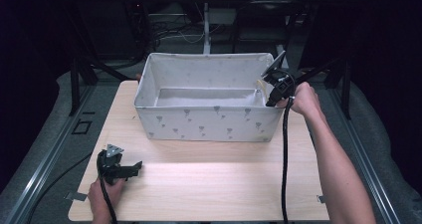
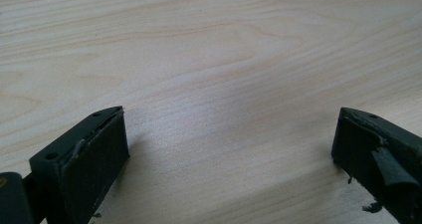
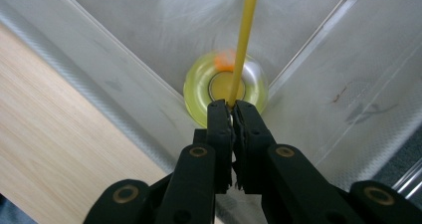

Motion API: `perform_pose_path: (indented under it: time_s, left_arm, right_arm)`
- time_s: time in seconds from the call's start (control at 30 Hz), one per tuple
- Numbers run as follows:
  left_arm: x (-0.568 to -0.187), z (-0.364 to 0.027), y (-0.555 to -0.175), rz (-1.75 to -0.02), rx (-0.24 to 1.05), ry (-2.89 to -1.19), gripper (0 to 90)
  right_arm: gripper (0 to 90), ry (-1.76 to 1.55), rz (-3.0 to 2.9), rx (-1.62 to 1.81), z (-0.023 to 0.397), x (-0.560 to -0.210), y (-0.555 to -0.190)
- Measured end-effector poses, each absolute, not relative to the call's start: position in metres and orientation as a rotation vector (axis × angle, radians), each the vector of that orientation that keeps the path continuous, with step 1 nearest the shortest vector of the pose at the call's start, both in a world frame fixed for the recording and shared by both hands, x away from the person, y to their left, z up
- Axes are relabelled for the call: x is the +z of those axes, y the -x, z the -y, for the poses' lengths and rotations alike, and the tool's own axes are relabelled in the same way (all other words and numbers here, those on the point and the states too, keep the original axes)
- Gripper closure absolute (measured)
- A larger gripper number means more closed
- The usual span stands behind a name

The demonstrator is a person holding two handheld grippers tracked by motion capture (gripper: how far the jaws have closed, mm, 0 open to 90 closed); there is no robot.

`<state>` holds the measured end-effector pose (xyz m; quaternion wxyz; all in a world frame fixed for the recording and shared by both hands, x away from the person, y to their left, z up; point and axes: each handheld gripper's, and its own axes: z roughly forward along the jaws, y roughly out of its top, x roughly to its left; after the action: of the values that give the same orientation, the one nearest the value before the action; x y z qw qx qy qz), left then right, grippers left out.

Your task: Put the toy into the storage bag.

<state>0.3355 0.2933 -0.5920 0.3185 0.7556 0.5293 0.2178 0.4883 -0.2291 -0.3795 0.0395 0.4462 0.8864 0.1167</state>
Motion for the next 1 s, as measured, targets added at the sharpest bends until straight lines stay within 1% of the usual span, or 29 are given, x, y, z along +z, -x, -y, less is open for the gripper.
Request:
perform_pose_path:
  time_s: [0.13, 0.3, 0.33, 0.37, 0.43, 0.47, 0.53, 0.6, 0.63, 0.67, 0.7, 0.77, 0.83, 0.87, 0.9, 1.0]
  left_arm:
    - [-0.592, -0.293, -0.335, -1.392, 0.573, -1.988, 1.3]
    - [-0.592, -0.293, -0.335, -1.392, 0.573, -1.987, 1.3]
    - [-0.592, -0.293, -0.335, -1.392, 0.573, -1.987, 1.3]
    - [-0.592, -0.293, -0.336, -1.392, 0.573, -1.987, 1.3]
    - [-0.592, -0.293, -0.335, -1.392, 0.573, -1.988, 1.3]
    - [-0.592, -0.293, -0.336, -1.392, 0.577, -1.984, 1.3]
    - [-0.592, -0.293, -0.336, -1.392, 0.579, -1.983, 1.3]
    - [-0.592, -0.293, -0.336, -1.392, 0.579, -1.983, 1.3]
    - [-0.592, -0.293, -0.336, -1.392, 0.579, -1.982, 1.3]
    - [-0.592, -0.293, -0.336, -1.392, 0.579, -1.982, 1.3]
    - [-0.592, -0.293, -0.336, -1.392, 0.579, -1.983, 1.3]
    - [-0.592, -0.293, -0.336, -1.393, 0.579, -1.984, 1.3]
    - [-0.592, -0.293, -0.336, -1.393, 0.577, -1.983, 1.3]
    - [-0.592, -0.293, -0.336, -1.393, 0.577, -1.983, 1.3]
    - [-0.592, -0.293, -0.336, -1.393, 0.578, -1.982, 1.3]
    - [-0.593, -0.293, -0.336, -1.393, 0.577, -1.982, 1.3]
  right_arm:
    - [83.7, -1.349, -2.698, 0.389, 0.23, -0.368, -0.485]
    - [77.4, -1.343, -2.659, 0.431, 0.23, -0.351, -0.478]
    - [77.4, -1.343, -2.659, 0.431, 0.23, -0.351, -0.478]
    - [72.4, -1.334, -2.643, 0.455, 0.23, -0.344, -0.475]
    - [71.8, -1.337, -2.644, 0.461, 0.23, -0.342, -0.474]
    - [66.6, -1.326, -2.629, 0.476, 0.229, -0.335, -0.47]
    - [61.0, -1.316, -2.63, 0.477, 0.228, -0.33, -0.466]
    - [51.7, -1.3, -2.616, 0.497, 0.227, -0.324, -0.462]
    - [48.7, -1.287, -2.614, 0.497, 0.227, -0.321, -0.46]
    - [48.7, -1.287, -2.614, 0.497, 0.227, -0.321, -0.46]
    - [46.7, -1.279, -2.614, 0.507, 0.227, -0.318, -0.458]
    - [37.8, -1.253, -2.604, 0.529, 0.225, -0.311, -0.45]
    - [33.4, -1.239, -2.603, 0.541, 0.224, -0.308, -0.445]
    - [33.4, -1.239, -2.603, 0.541, 0.224, -0.308, -0.445]
    - [28.7, -1.221, -2.606, 0.556, 0.223, -0.305, -0.439]
    - [23.9, -1.199, -2.601, 0.575, 0.221, -0.303, -0.429]
